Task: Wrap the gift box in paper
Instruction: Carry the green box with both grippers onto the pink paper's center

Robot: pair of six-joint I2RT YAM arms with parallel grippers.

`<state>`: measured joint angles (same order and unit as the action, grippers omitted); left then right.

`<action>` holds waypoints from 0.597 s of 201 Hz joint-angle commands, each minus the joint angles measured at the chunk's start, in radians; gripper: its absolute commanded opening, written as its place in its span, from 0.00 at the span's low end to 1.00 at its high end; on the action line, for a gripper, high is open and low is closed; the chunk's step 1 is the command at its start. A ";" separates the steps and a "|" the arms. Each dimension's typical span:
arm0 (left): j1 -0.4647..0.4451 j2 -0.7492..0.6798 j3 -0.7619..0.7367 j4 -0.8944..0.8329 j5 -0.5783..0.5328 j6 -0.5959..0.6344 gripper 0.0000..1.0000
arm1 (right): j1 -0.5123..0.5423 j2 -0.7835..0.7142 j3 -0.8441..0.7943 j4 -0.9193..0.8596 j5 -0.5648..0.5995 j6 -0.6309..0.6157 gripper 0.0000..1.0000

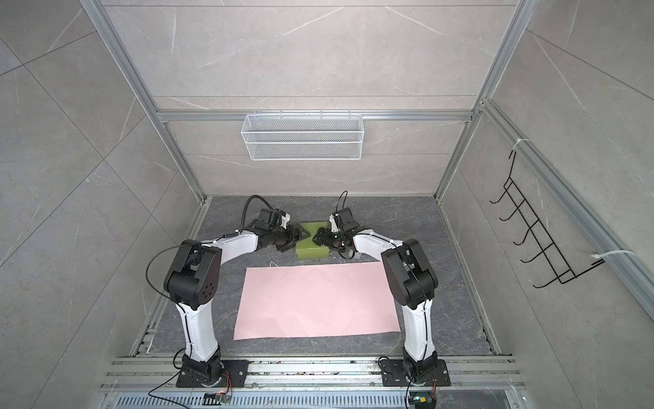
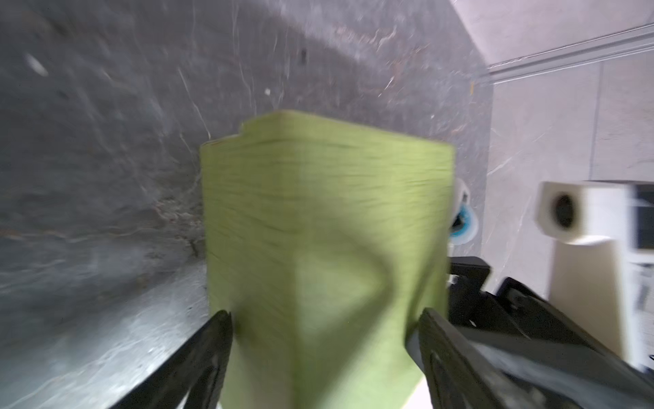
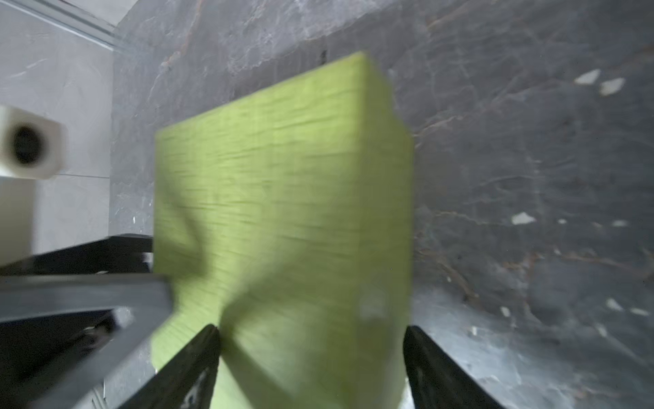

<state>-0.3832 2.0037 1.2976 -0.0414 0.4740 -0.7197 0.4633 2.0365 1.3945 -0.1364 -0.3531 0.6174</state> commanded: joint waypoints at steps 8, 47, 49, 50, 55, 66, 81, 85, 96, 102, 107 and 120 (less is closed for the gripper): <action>-0.037 -0.003 0.008 0.011 0.012 0.005 0.82 | 0.002 0.008 -0.004 0.065 -0.086 0.013 0.78; -0.071 -0.069 0.013 0.008 0.011 0.017 0.79 | 0.009 -0.068 -0.069 0.146 -0.152 0.051 0.71; -0.073 -0.076 0.013 0.007 0.012 0.018 0.79 | 0.010 -0.076 -0.075 0.146 -0.152 0.053 0.71; -0.073 -0.079 0.013 0.007 0.011 0.018 0.79 | 0.010 -0.079 -0.077 0.146 -0.152 0.053 0.71; -0.078 -0.094 0.010 0.002 0.011 0.017 0.79 | 0.015 -0.098 -0.091 0.147 -0.152 0.055 0.71; -0.091 -0.129 0.003 -0.007 0.012 0.016 0.78 | 0.026 -0.141 -0.125 0.152 -0.148 0.059 0.71; -0.115 -0.175 -0.020 -0.018 0.016 0.006 0.78 | 0.044 -0.205 -0.175 0.150 -0.138 0.067 0.70; -0.122 -0.188 -0.029 -0.021 0.018 0.003 0.78 | 0.048 -0.222 -0.189 0.150 -0.135 0.071 0.70; -0.142 -0.223 -0.056 -0.027 0.014 -0.016 0.78 | 0.059 -0.274 -0.229 0.150 -0.128 0.082 0.70; -0.152 -0.244 -0.074 -0.031 0.014 -0.030 0.77 | 0.067 -0.302 -0.252 0.148 -0.124 0.088 0.70; -0.164 -0.264 -0.092 -0.033 0.015 -0.042 0.77 | 0.074 -0.326 -0.273 0.141 -0.119 0.092 0.70; -0.198 -0.326 -0.150 -0.040 0.010 -0.066 0.77 | 0.099 -0.394 -0.334 0.126 -0.102 0.106 0.69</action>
<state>-0.4778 1.8072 1.2037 -0.1005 0.3752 -0.7303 0.4835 1.7599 1.1278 -0.0605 -0.3935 0.6899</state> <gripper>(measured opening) 0.776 0.697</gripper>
